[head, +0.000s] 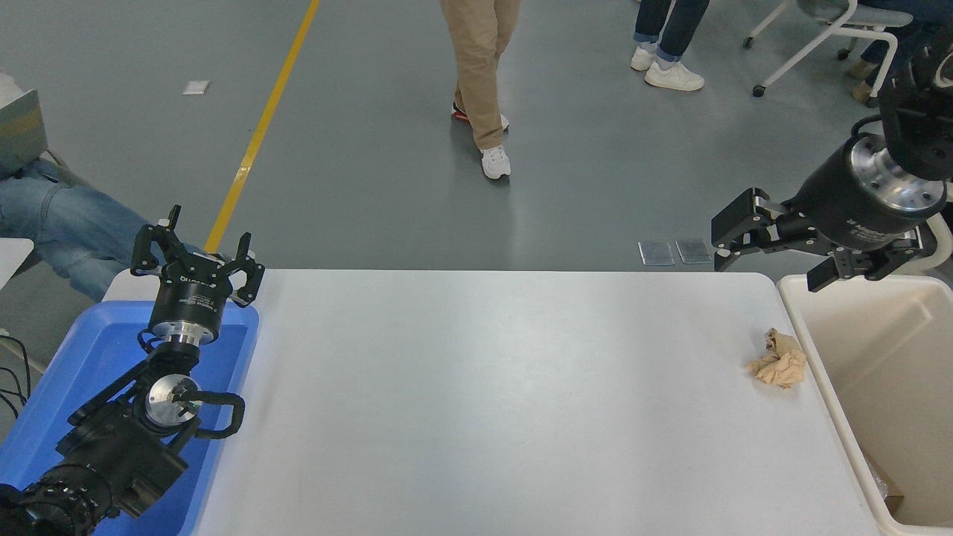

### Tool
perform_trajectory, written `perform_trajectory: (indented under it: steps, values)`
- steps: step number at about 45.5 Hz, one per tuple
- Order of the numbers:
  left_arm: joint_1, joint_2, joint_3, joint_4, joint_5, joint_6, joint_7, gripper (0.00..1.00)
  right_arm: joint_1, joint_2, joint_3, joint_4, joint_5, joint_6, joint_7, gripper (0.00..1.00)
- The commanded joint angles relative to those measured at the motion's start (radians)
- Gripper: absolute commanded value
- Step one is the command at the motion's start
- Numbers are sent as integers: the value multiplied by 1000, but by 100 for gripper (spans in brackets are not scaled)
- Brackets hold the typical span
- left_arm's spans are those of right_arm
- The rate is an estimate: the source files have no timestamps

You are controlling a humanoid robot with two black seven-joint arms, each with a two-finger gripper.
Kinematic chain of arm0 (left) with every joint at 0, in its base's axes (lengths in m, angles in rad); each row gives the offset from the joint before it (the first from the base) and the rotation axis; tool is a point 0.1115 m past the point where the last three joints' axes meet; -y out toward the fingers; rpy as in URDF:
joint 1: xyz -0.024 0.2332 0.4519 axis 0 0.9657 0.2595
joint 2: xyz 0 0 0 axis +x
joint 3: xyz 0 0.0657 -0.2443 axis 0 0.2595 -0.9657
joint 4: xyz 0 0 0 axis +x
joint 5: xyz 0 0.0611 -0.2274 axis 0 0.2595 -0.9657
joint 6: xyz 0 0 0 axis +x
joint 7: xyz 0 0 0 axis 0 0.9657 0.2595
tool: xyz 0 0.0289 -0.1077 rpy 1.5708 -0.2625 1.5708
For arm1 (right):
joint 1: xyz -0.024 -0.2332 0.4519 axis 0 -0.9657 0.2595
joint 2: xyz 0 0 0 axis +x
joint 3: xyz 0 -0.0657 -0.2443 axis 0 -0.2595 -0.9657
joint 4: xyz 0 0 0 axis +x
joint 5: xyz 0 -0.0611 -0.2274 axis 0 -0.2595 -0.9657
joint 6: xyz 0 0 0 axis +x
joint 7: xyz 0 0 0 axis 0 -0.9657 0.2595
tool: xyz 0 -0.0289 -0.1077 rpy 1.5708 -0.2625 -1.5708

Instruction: Pick up paper ball place in dustbin

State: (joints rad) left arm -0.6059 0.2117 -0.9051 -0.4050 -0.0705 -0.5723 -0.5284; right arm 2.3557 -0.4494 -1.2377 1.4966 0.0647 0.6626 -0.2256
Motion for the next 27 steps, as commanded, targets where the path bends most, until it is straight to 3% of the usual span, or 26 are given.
perform_trajectory:
  steps: [1,13,27]
  values:
    - [0,0,0,0,0,0,-1,99,-73,1,4,-32,-14,-35,0,100]
    - [0,0,0,0,0,0,-1,99,-328,6,-2,-234,-28,-334,-1,100]
    - [0,0,0,0,0,0,-1,99,-685,8,0,-528,-13,-555,-1,100]
